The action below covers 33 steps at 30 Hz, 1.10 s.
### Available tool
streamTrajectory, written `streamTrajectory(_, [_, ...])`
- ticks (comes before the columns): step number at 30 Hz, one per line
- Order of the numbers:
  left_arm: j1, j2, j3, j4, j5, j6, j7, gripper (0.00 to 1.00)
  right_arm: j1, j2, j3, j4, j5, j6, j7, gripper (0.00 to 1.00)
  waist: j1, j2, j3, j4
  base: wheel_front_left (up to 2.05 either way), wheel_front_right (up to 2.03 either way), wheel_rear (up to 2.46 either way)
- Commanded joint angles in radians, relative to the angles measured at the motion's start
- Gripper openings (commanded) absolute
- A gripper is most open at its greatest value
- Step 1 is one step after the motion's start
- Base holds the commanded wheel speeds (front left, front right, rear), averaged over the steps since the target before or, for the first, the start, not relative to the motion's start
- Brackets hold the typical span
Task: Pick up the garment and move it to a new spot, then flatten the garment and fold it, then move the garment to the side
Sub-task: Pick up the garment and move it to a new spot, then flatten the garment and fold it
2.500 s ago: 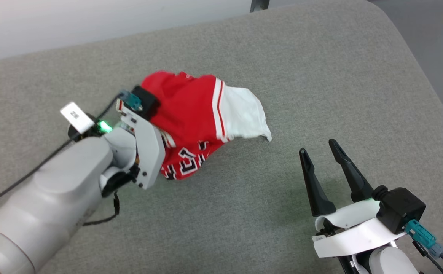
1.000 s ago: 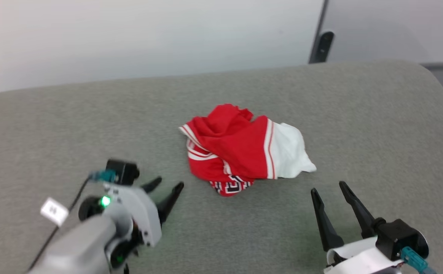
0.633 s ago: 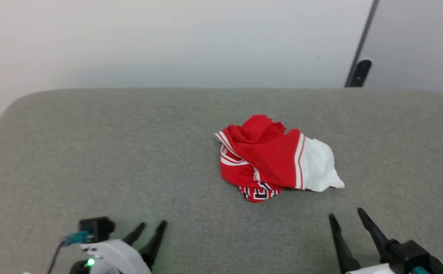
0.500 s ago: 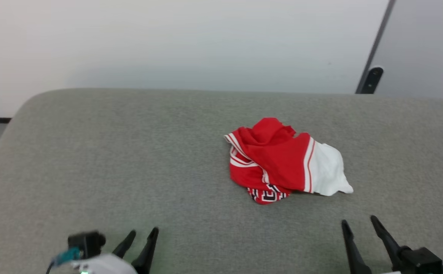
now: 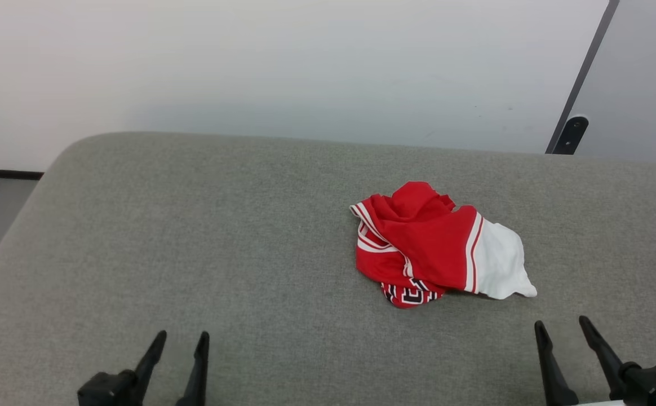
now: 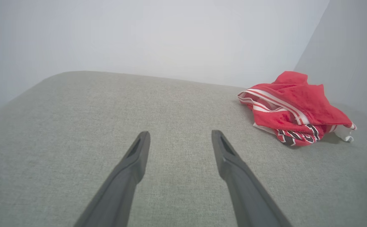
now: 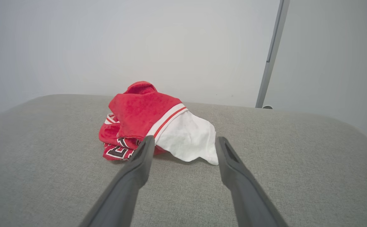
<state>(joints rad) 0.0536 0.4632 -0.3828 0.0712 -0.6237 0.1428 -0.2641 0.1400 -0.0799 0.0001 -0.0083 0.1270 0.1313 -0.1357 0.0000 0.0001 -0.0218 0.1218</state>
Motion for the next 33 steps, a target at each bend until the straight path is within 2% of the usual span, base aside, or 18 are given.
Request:
streamTrajectory(1, [0.013, -0.009, 0.011, -0.012, 0.025, 0.001, 0.0, 1.0, -0.007, 0.0, -0.006, -0.004, 0.01, -0.001, 0.002, 1.0, 0.0, -0.0001, -0.001, -0.003, 0.0, 0.0, 0.0])
streamTrajectory(4, [0.04, -0.029, 0.054, -0.036, 0.118, 0.0, 0.0, 1.0, -0.001, 0.001, -0.012, -0.007, 0.013, -0.001, 0.002, 1.0, 0.0, -0.0001, -0.002, -0.009, 0.0, 0.0, 0.0])
streamTrajectory(8, [0.074, -0.064, 0.088, -0.031, 0.18, -0.025, 0.0, 1.0, 0.019, 0.007, -0.02, -0.001, 0.019, -0.001, 0.001, 1.0, 0.0, -0.0001, 0.0, -0.014, 0.0, 0.0, 0.0])
streamTrajectory(17, [0.105, -0.14, 0.154, 0.002, 0.246, -0.085, 0.0, 1.0, 0.018, 0.016, -0.019, 0.007, 0.02, -0.001, -0.007, 1.0, 0.0, -0.0001, 0.008, -0.027, 0.0, 0.0, 0.0])
streamTrajectory(33, [0.087, -0.222, 0.231, 0.024, 0.329, -0.162, 0.0, 1.0, -0.006, 0.02, -0.014, 0.005, 0.012, -0.001, 0.004, 1.0, 0.0, -0.0001, 0.023, -0.026, 0.0, 0.0, 0.0])
